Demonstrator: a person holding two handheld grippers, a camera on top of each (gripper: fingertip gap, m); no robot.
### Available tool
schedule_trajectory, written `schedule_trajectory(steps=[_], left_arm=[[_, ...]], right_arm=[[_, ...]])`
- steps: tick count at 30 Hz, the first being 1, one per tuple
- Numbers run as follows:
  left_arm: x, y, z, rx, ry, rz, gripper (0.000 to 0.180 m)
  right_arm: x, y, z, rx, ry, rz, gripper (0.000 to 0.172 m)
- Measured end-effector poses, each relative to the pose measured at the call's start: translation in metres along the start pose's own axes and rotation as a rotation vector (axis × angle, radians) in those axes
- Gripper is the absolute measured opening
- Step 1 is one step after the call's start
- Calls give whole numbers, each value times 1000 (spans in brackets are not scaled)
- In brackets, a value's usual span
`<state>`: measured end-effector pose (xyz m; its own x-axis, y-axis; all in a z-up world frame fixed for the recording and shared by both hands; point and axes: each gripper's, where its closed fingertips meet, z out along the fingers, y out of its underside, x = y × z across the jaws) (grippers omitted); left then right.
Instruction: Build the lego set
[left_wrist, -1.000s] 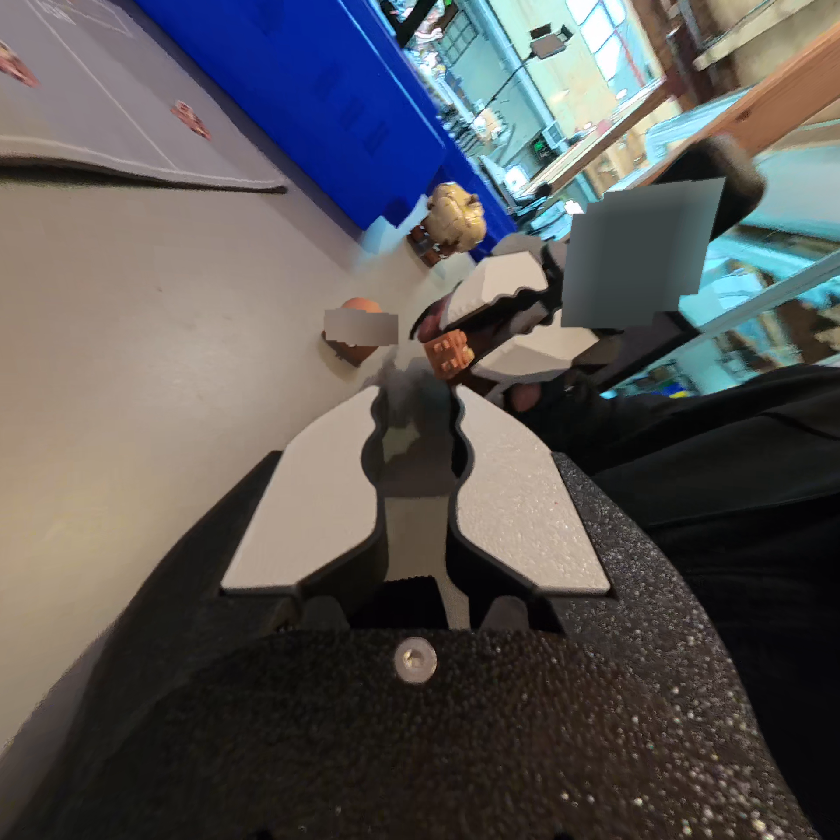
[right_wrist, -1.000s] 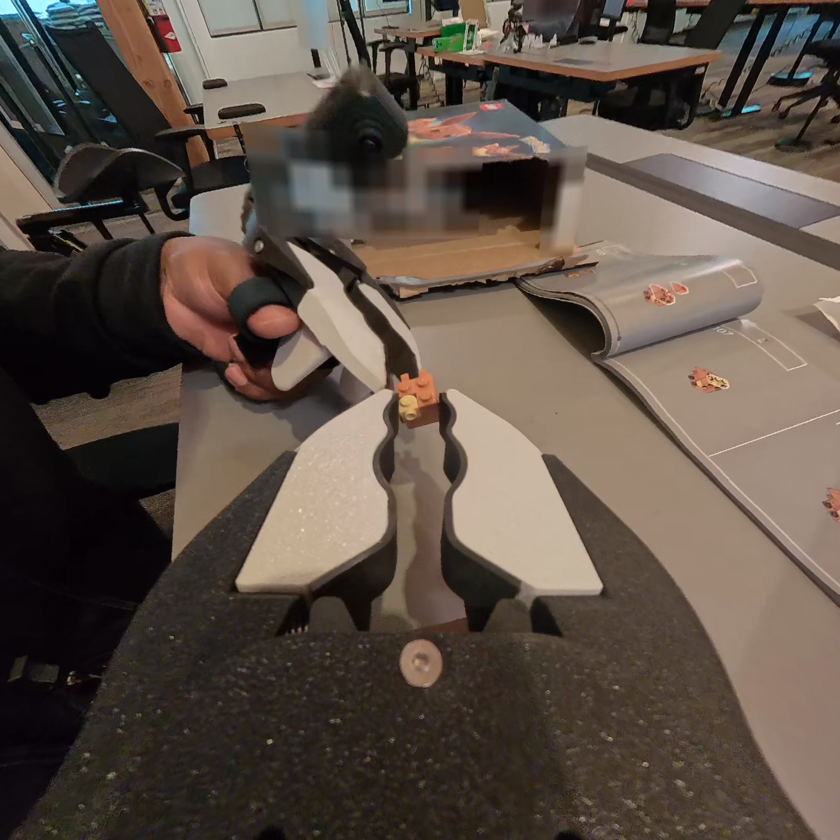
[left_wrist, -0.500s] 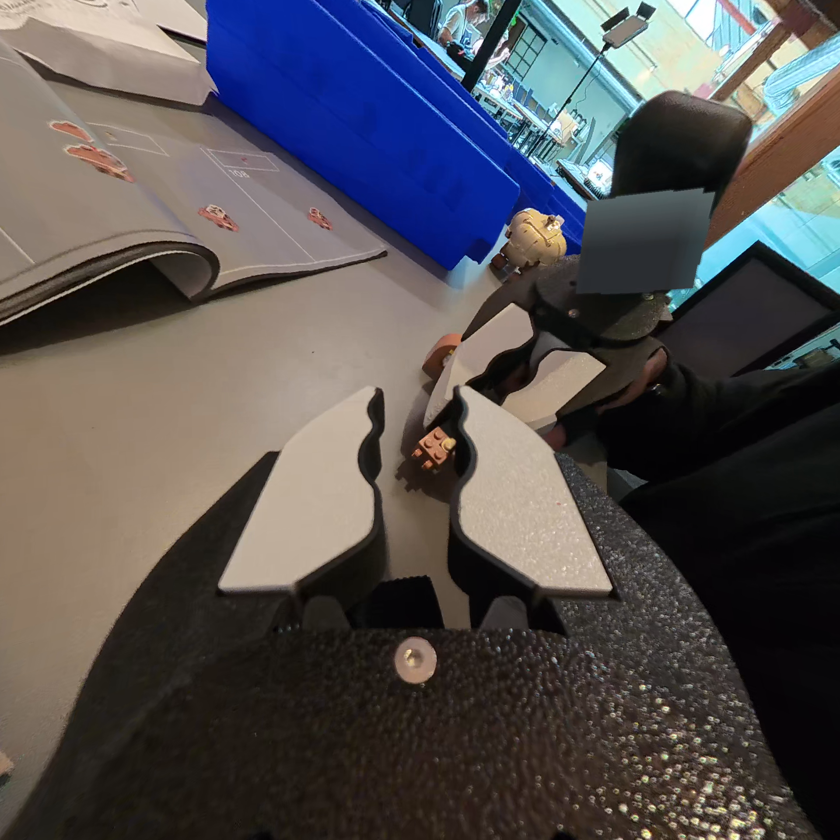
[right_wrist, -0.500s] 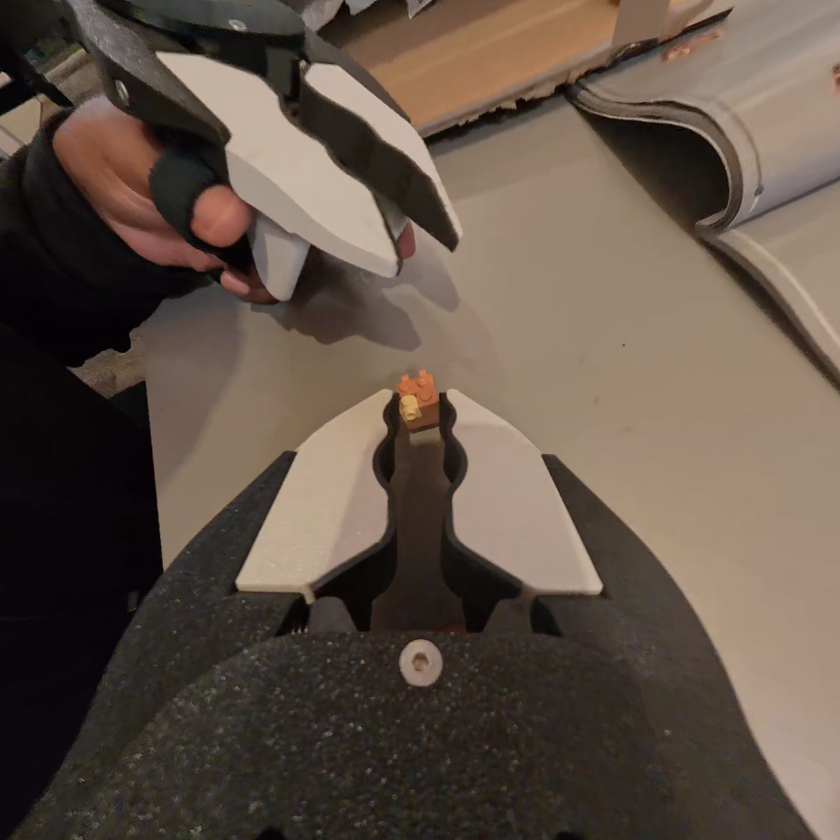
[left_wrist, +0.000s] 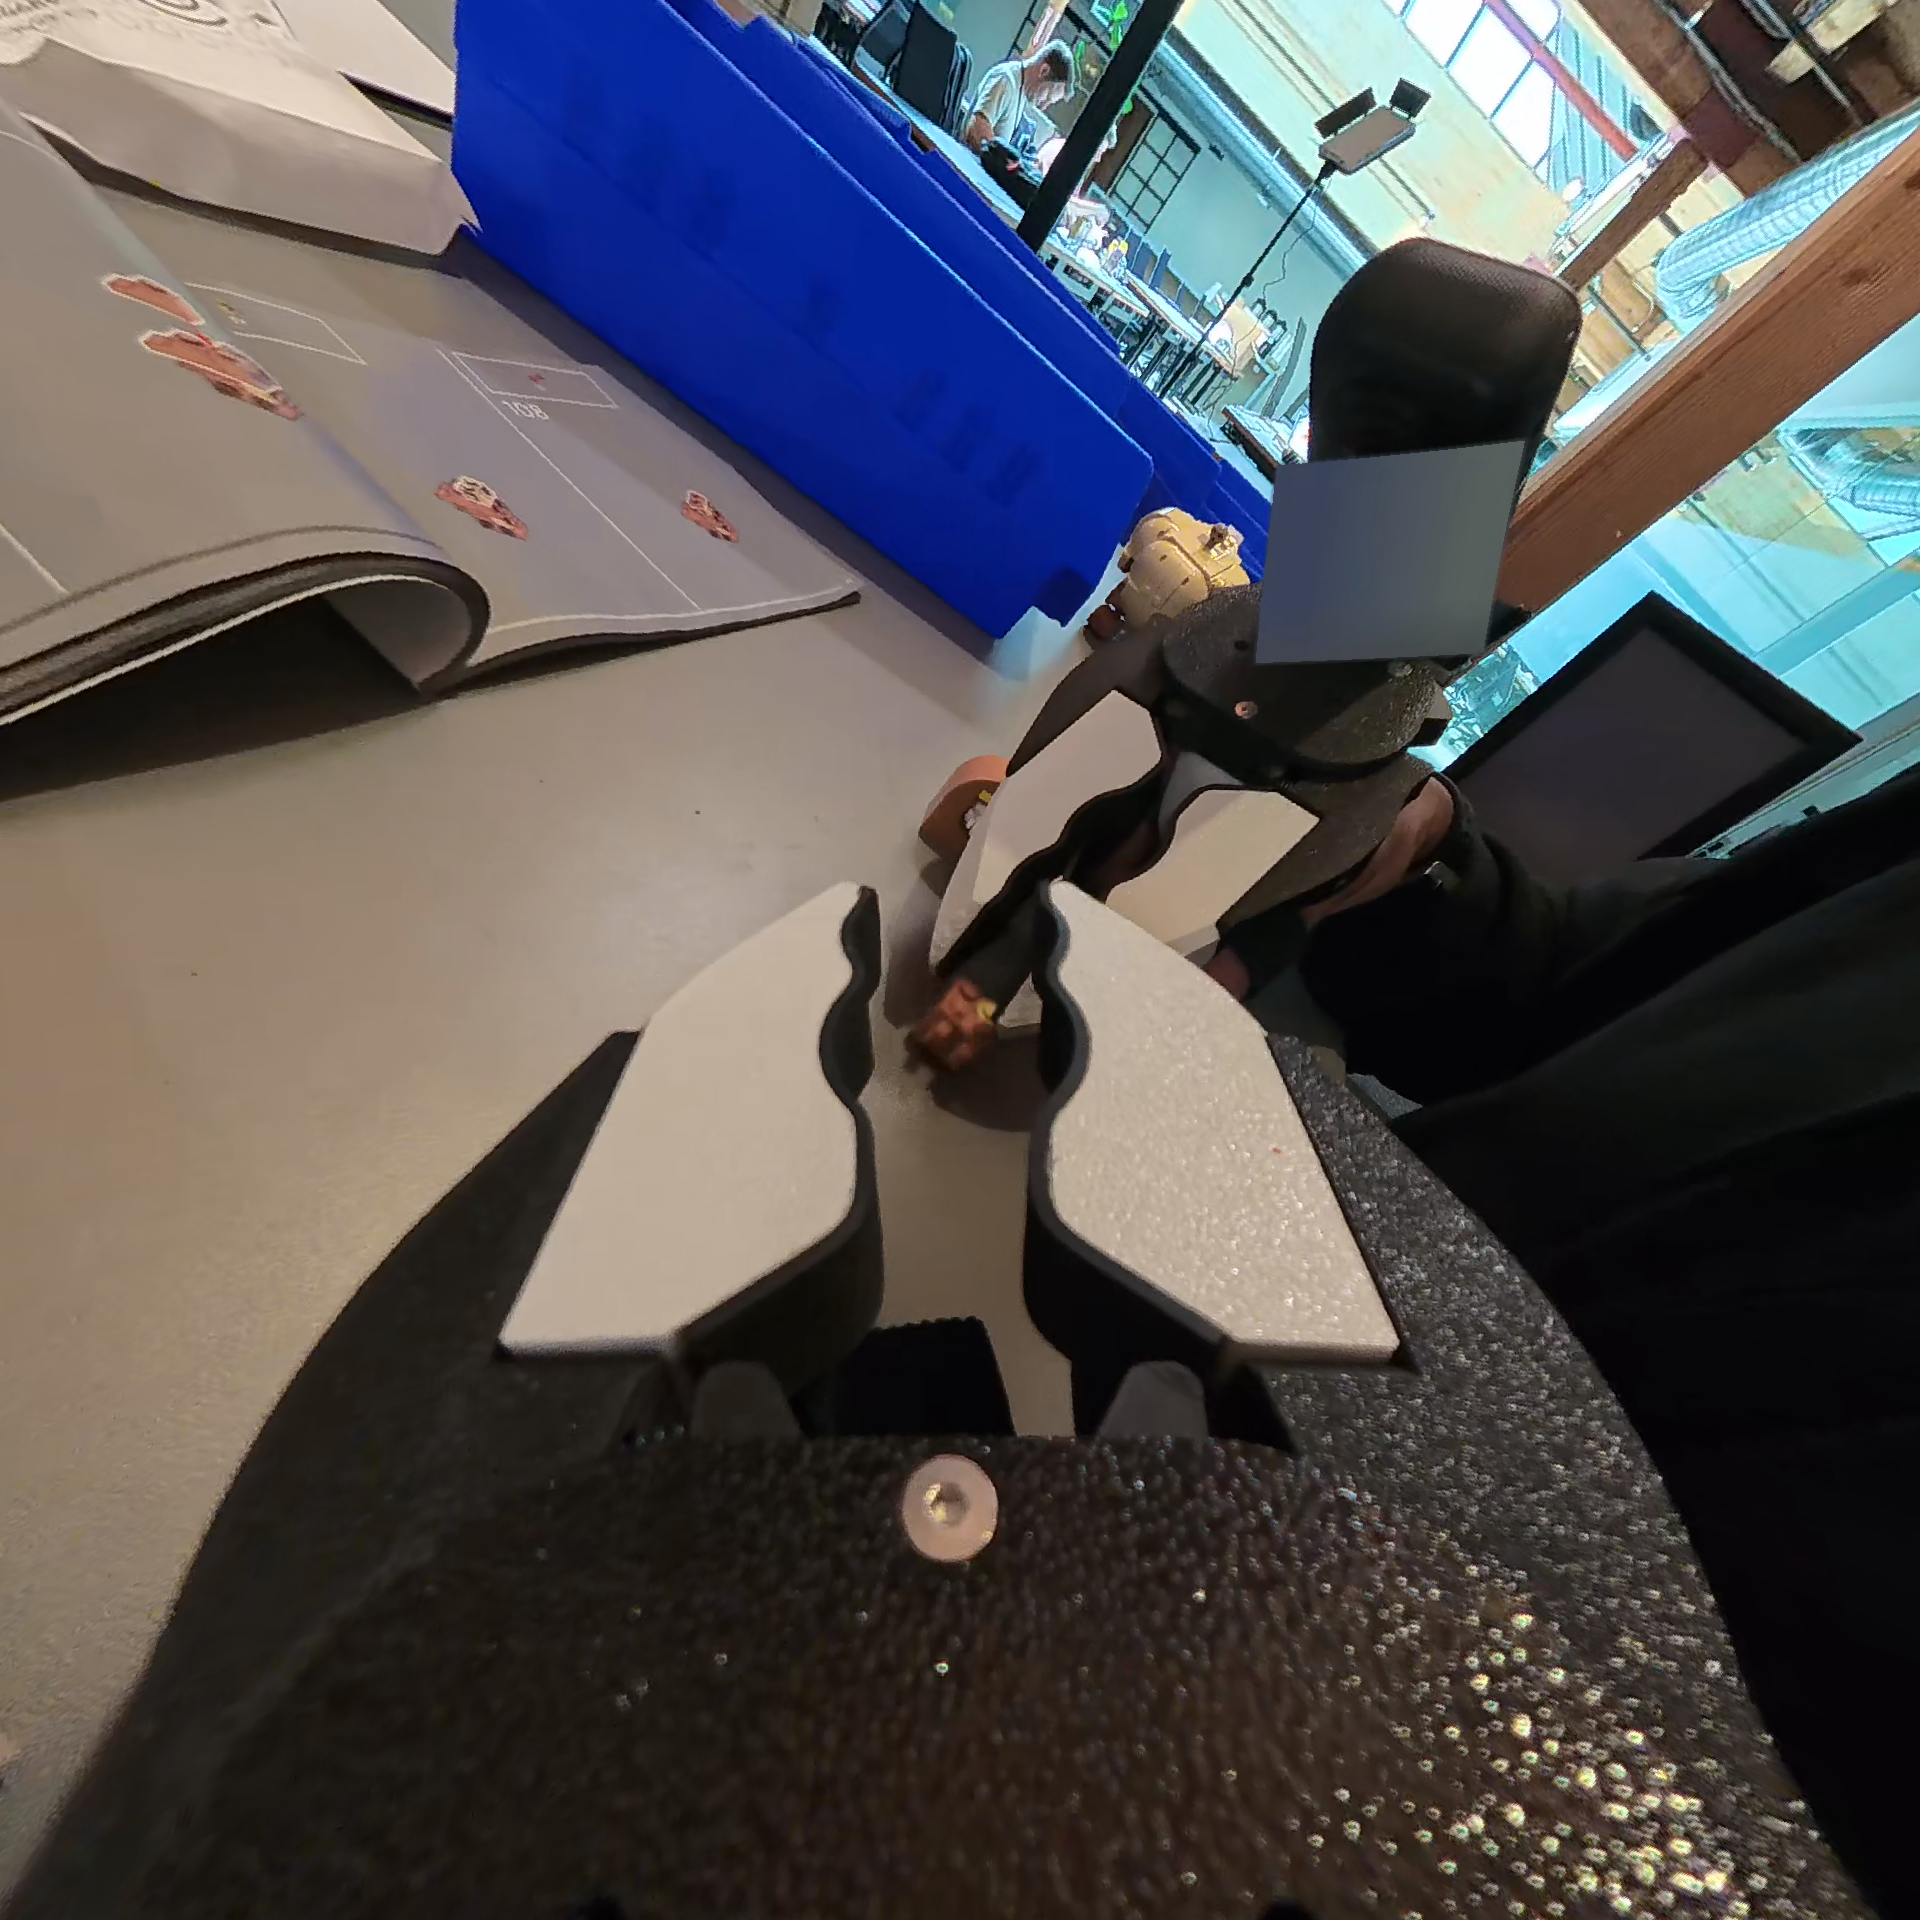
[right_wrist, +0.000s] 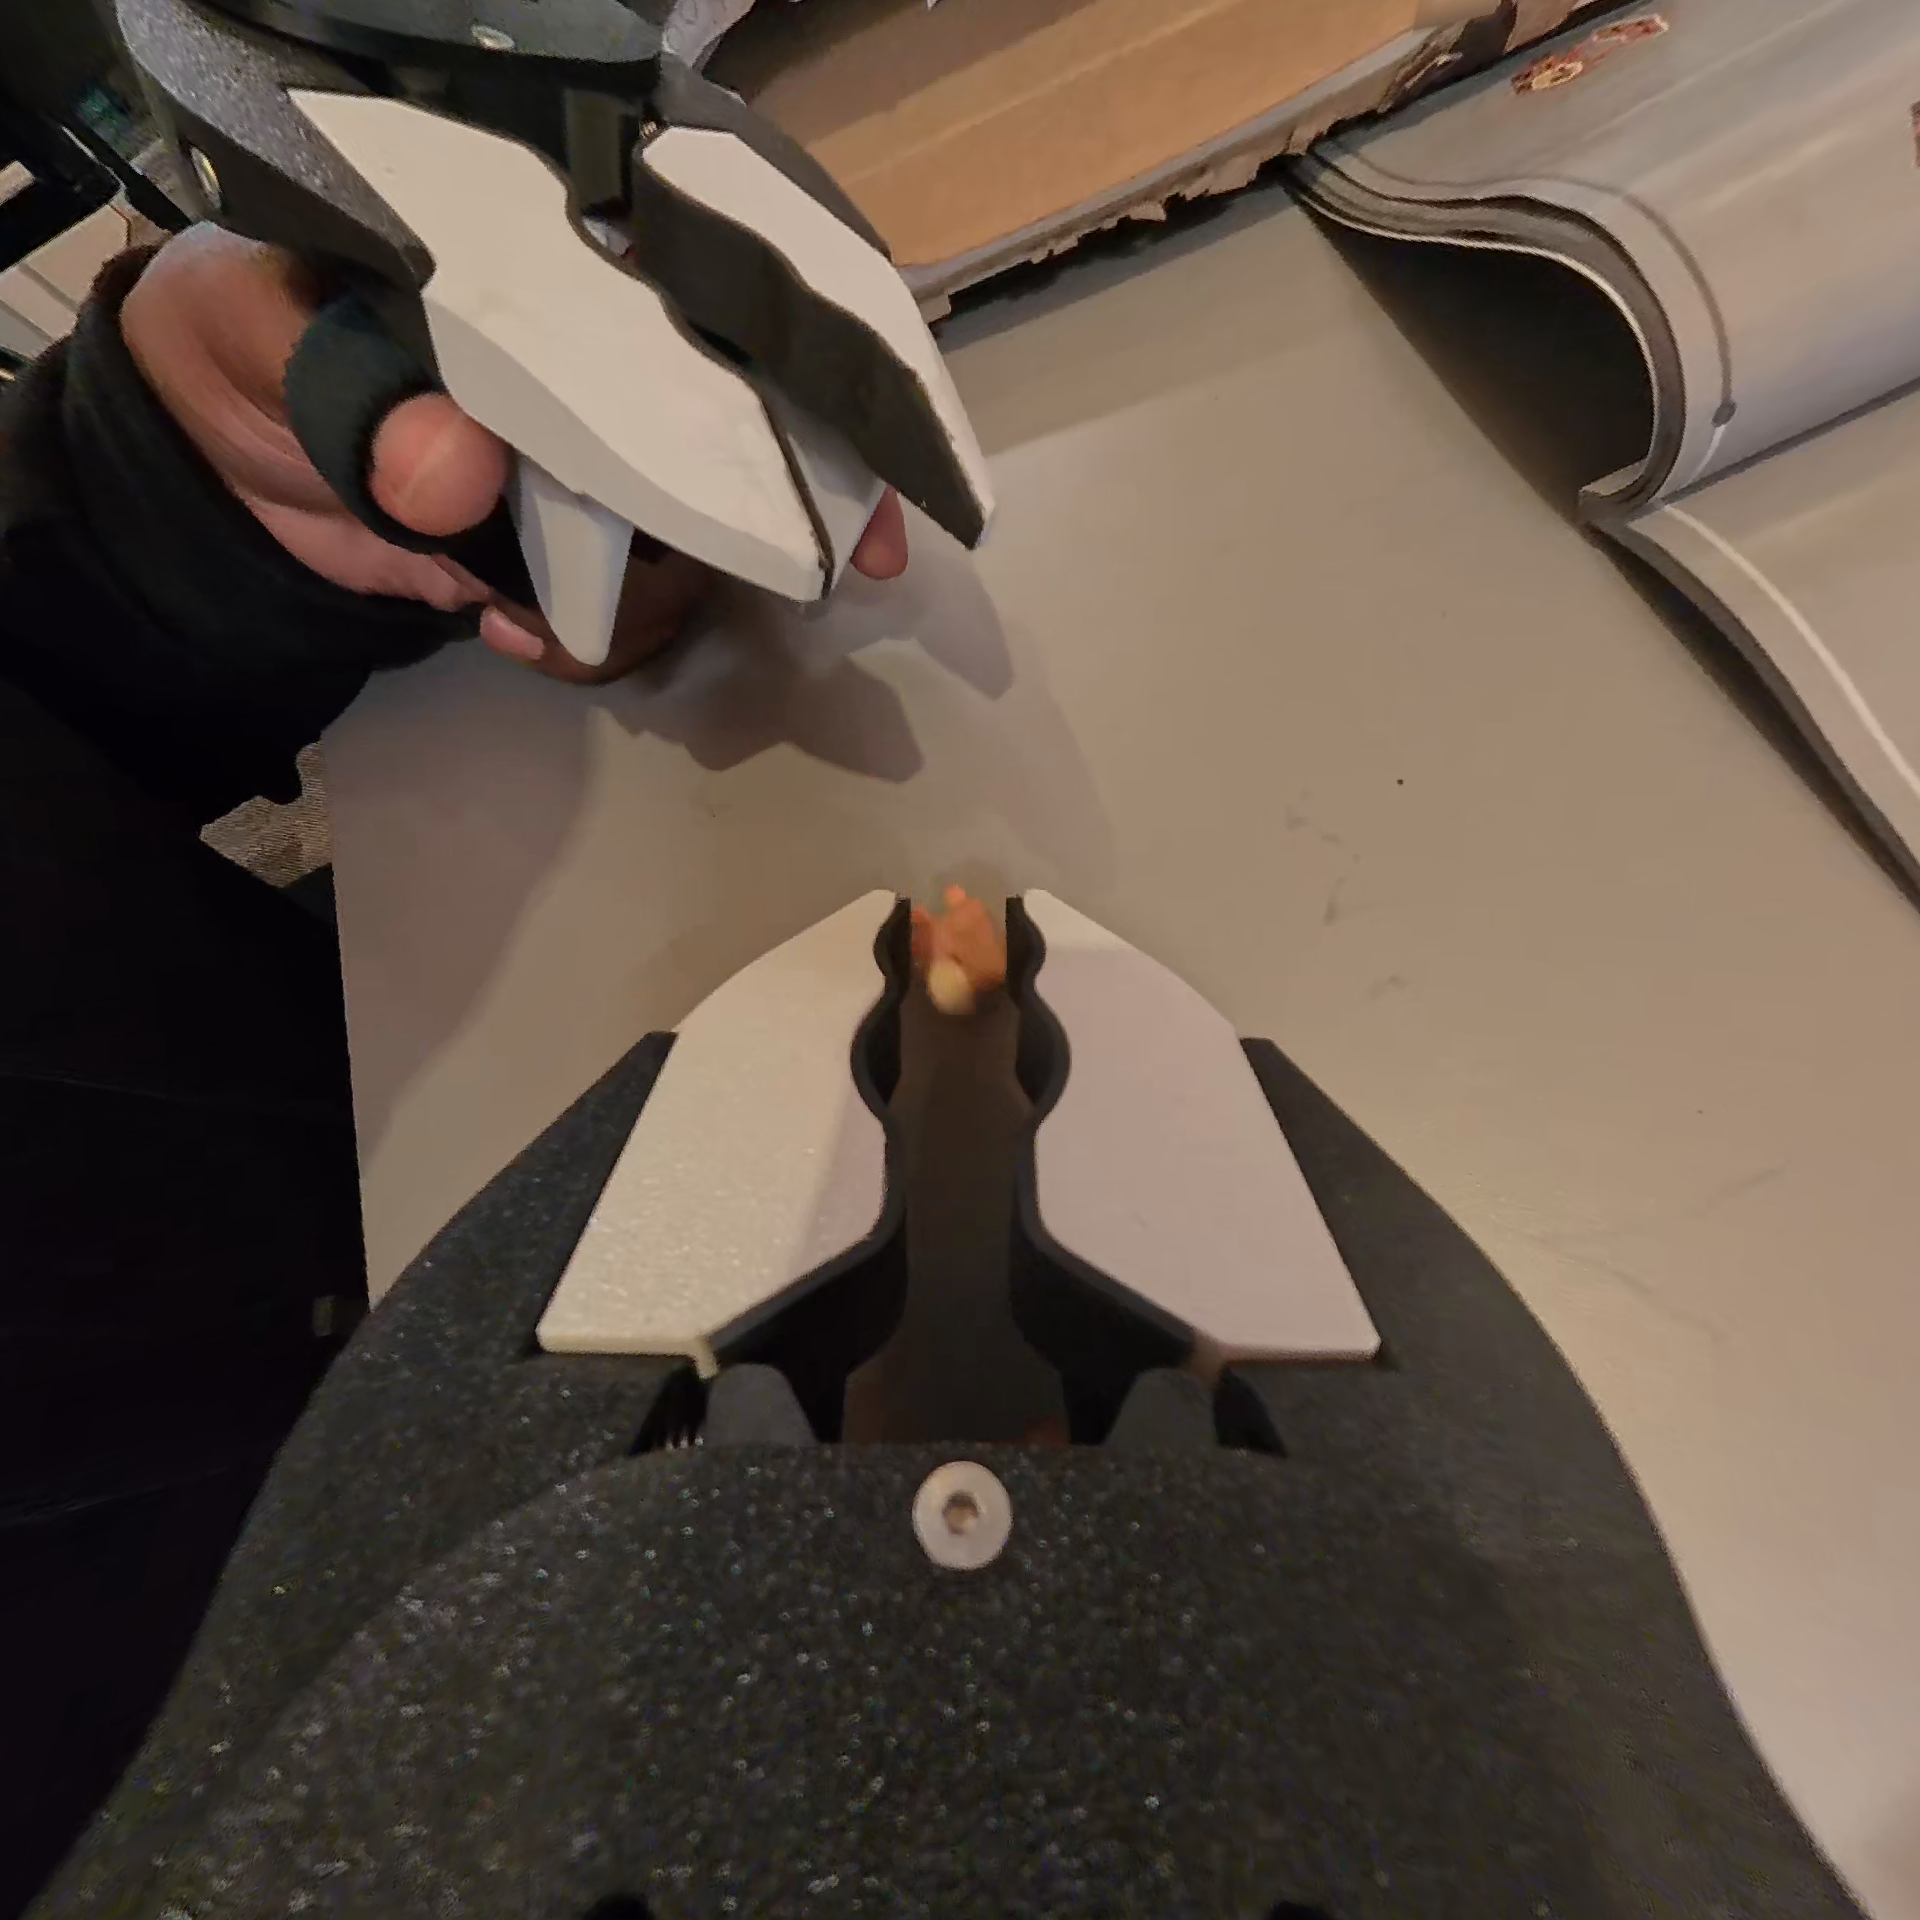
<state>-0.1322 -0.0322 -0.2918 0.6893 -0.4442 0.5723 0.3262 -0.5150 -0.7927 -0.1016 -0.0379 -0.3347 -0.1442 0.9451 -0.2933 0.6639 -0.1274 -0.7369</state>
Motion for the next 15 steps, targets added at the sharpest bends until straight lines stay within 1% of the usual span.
schedule_trajectory(steps=[8,15], left_arm=[[-1,-1,0,5,3,-10,27],[-2,0,1,-5,-9,-5,27]], right_arm=[[-6,-1,-5,23,-39,1,25],[-14,-16,-30,136,-102,10,24]])
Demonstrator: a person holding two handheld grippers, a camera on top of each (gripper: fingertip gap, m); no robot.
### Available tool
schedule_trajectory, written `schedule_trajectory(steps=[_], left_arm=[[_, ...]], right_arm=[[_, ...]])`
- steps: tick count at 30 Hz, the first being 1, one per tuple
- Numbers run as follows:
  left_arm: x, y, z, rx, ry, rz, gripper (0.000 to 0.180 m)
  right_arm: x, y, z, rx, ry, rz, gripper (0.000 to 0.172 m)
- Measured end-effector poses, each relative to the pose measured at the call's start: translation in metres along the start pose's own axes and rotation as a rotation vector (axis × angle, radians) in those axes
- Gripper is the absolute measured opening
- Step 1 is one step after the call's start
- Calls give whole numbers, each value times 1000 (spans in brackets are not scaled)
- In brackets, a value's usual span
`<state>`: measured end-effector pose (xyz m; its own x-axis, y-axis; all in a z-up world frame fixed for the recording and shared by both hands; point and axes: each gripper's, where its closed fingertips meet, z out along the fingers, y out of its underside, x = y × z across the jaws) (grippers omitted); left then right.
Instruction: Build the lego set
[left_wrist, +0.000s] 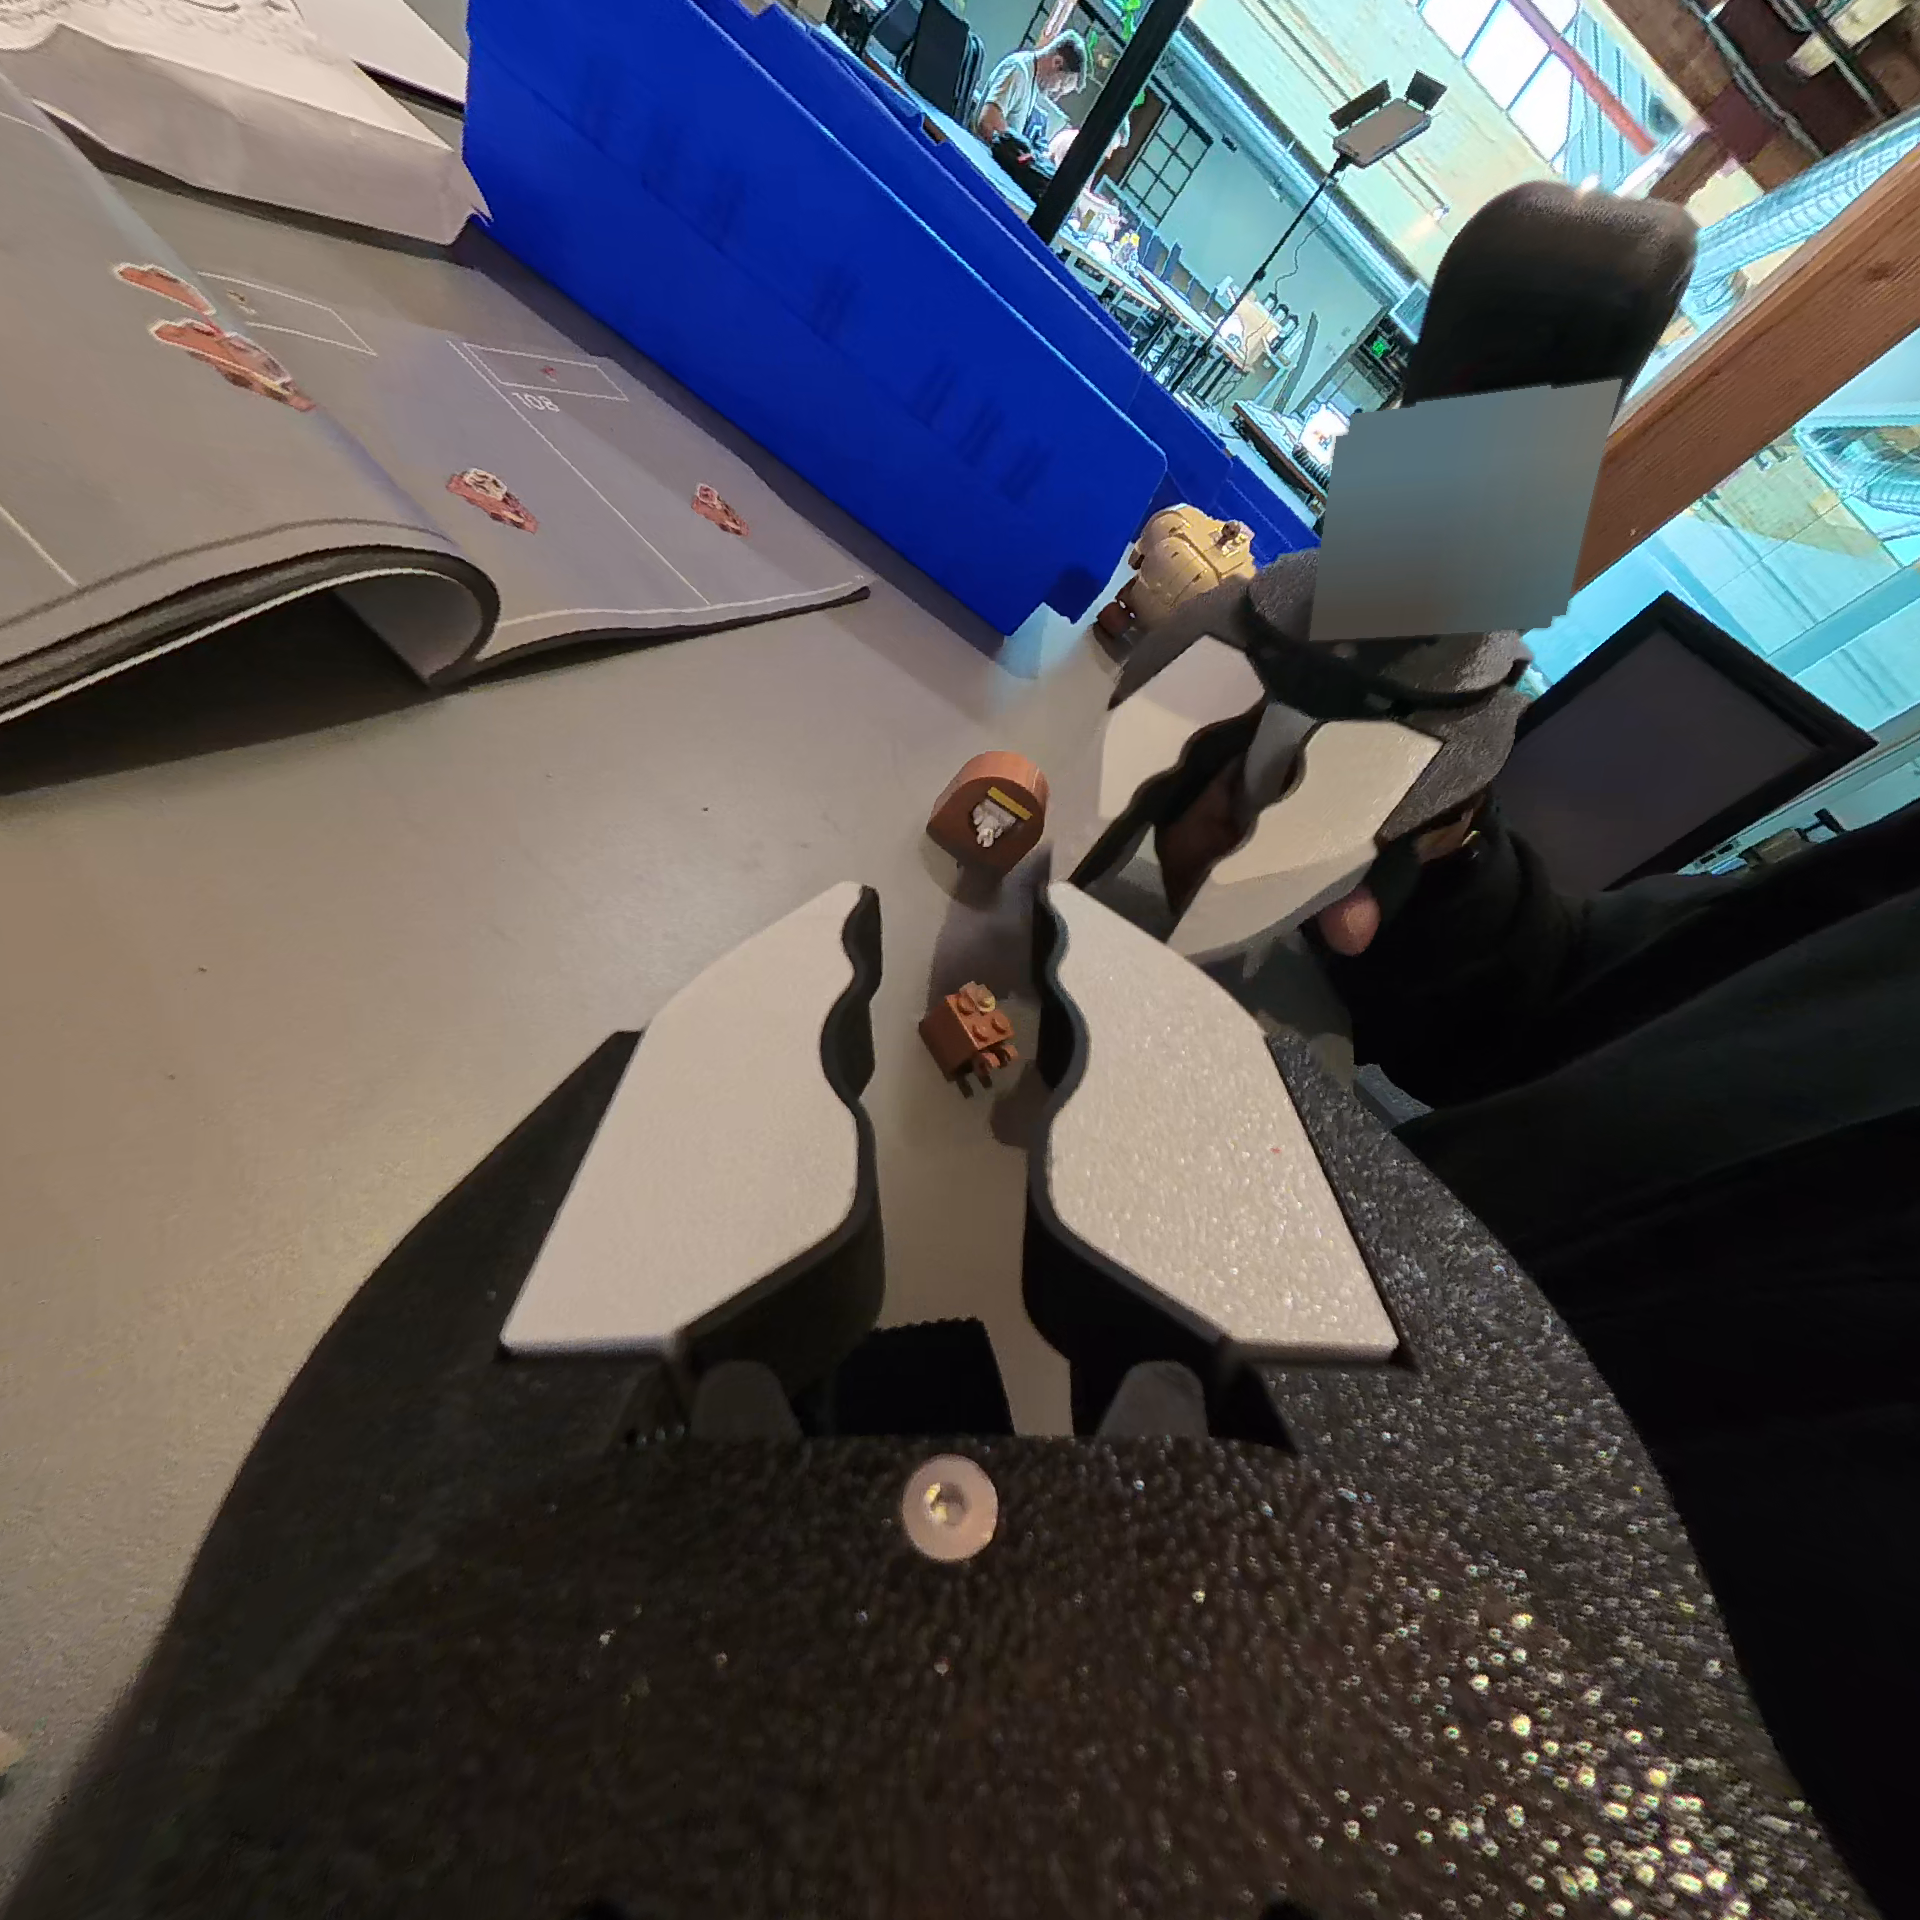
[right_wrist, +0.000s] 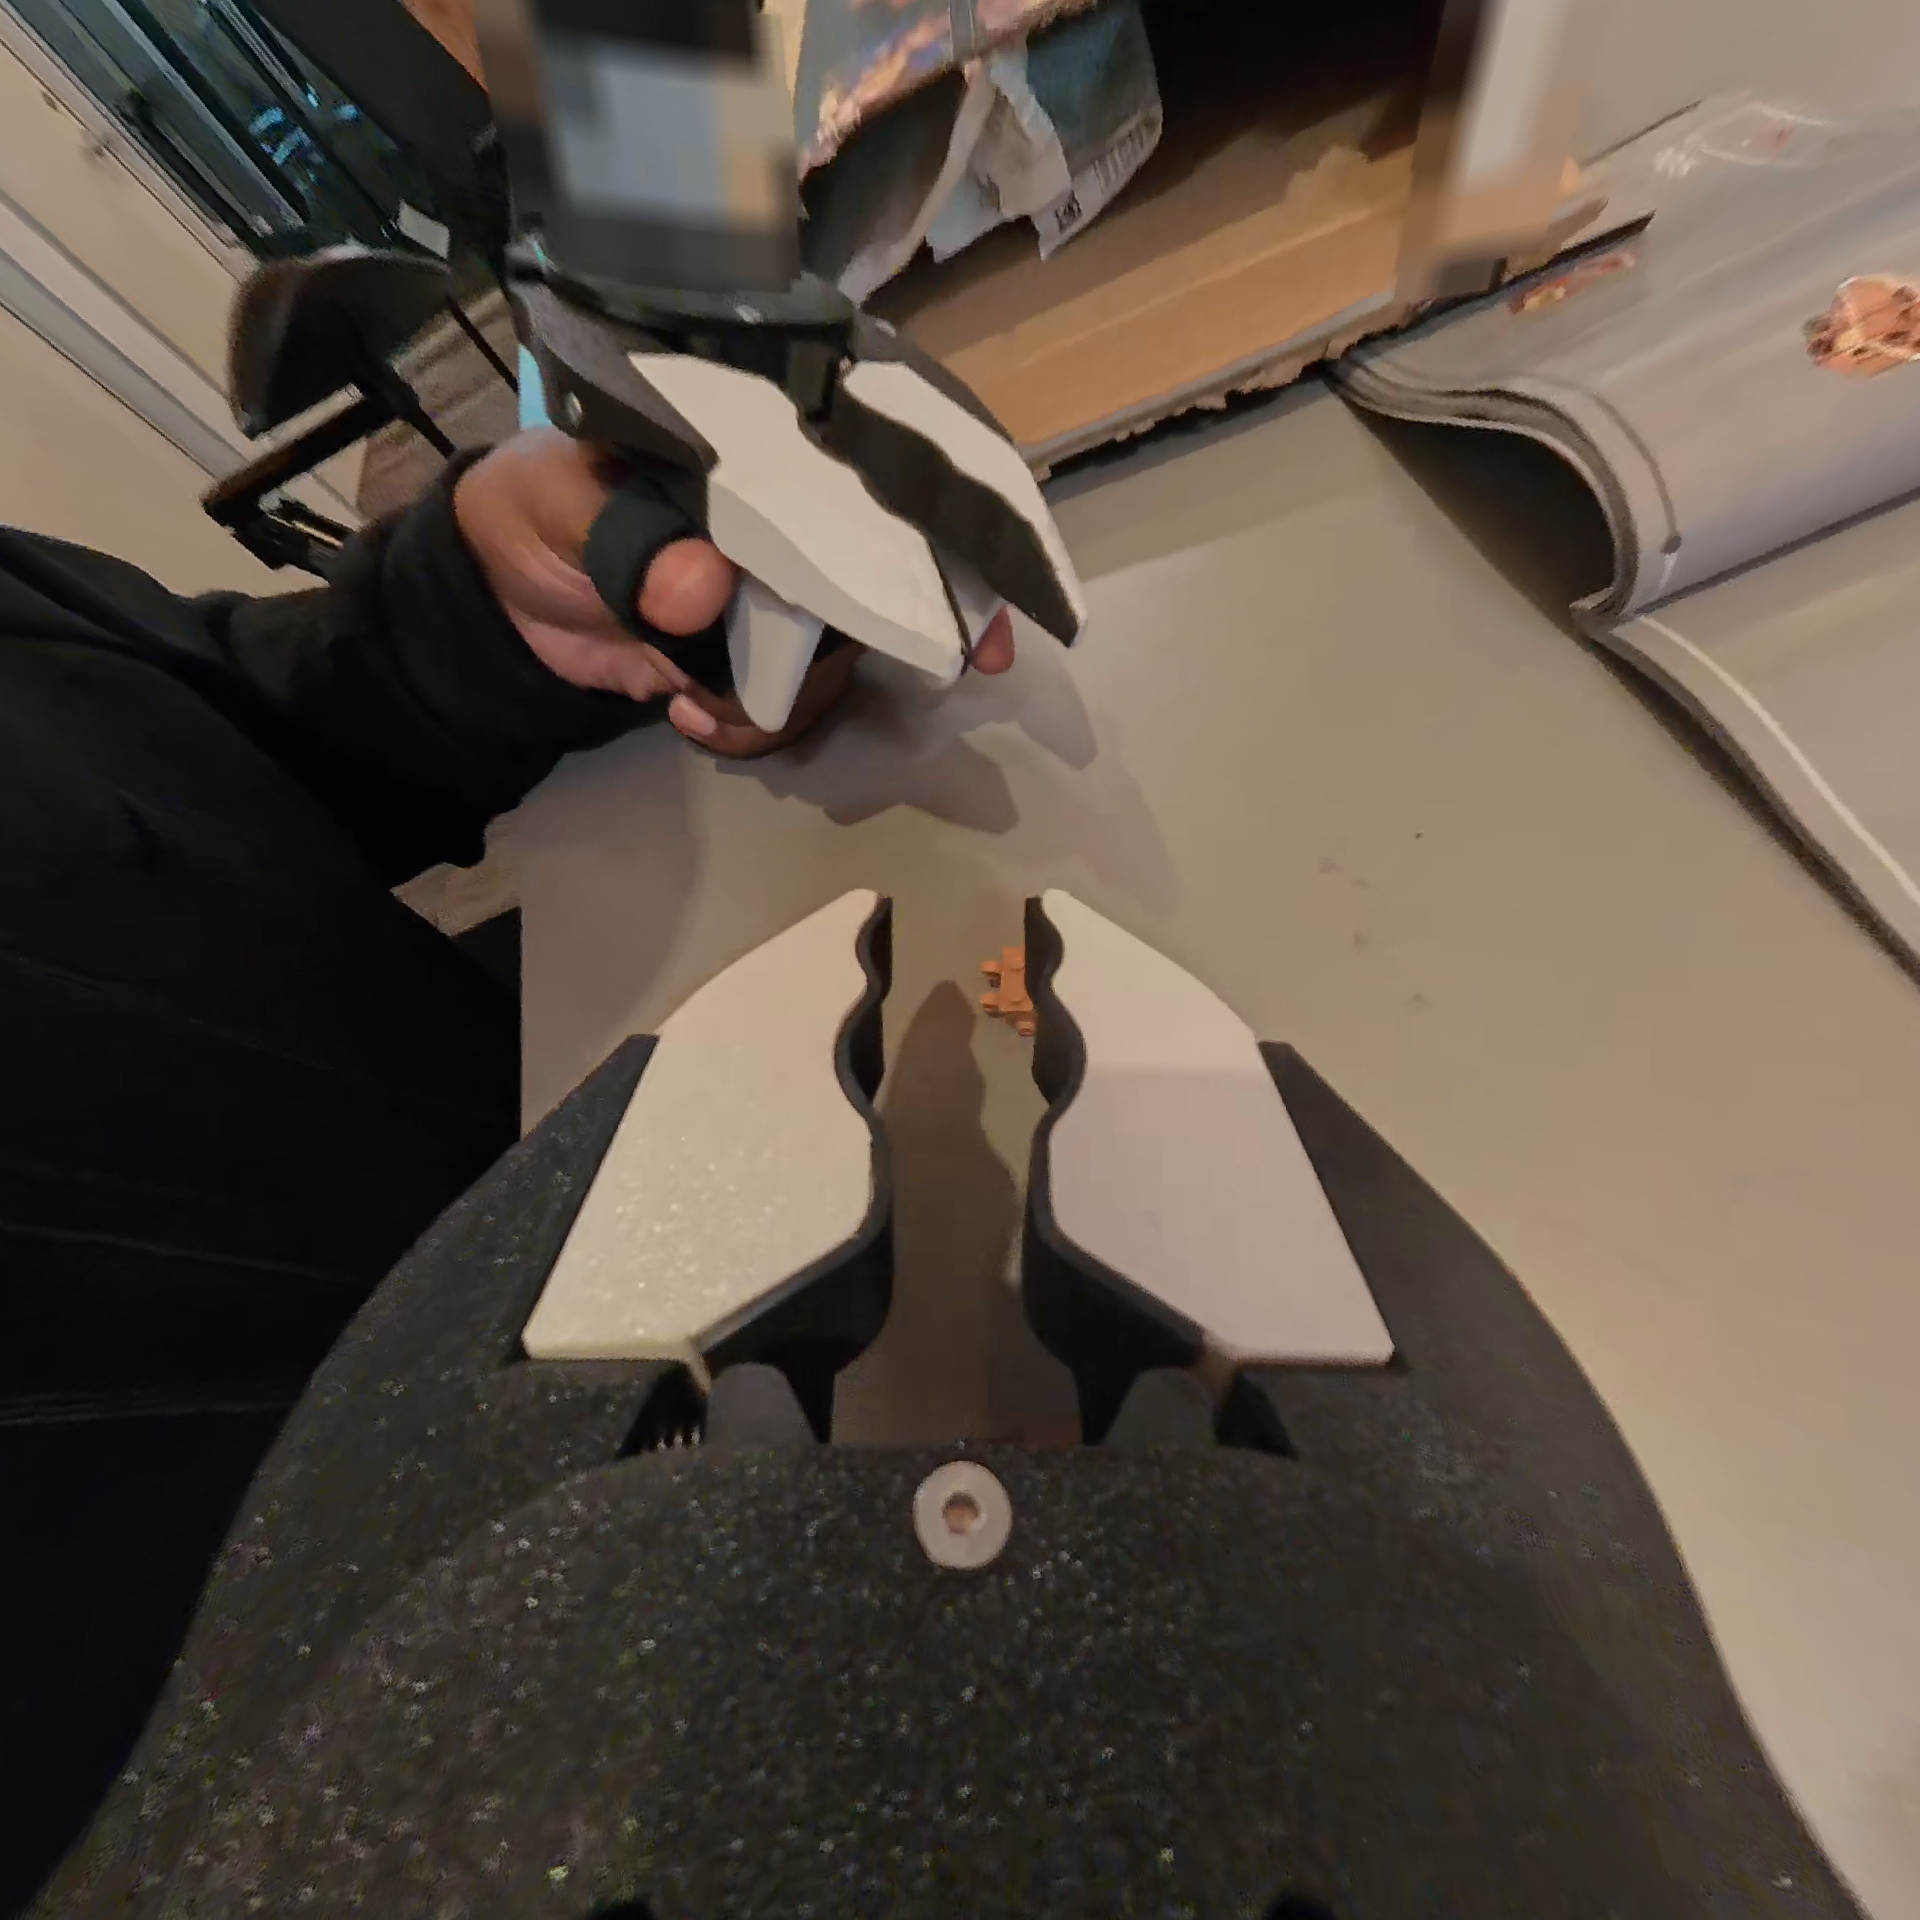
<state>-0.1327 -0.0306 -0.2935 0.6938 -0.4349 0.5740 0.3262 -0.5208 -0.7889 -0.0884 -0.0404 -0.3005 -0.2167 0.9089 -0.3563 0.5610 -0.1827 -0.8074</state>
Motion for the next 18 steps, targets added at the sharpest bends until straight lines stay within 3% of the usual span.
schedule_trajectory(steps=[10,18], left_arm=[[-3,-8,8,-13,-21,2,23],[-1,-61,25,59,-10,-49,23]], right_arm=[[32,-22,-52,121,66,45,20],[66,-28,-71,121,167,8,20]])
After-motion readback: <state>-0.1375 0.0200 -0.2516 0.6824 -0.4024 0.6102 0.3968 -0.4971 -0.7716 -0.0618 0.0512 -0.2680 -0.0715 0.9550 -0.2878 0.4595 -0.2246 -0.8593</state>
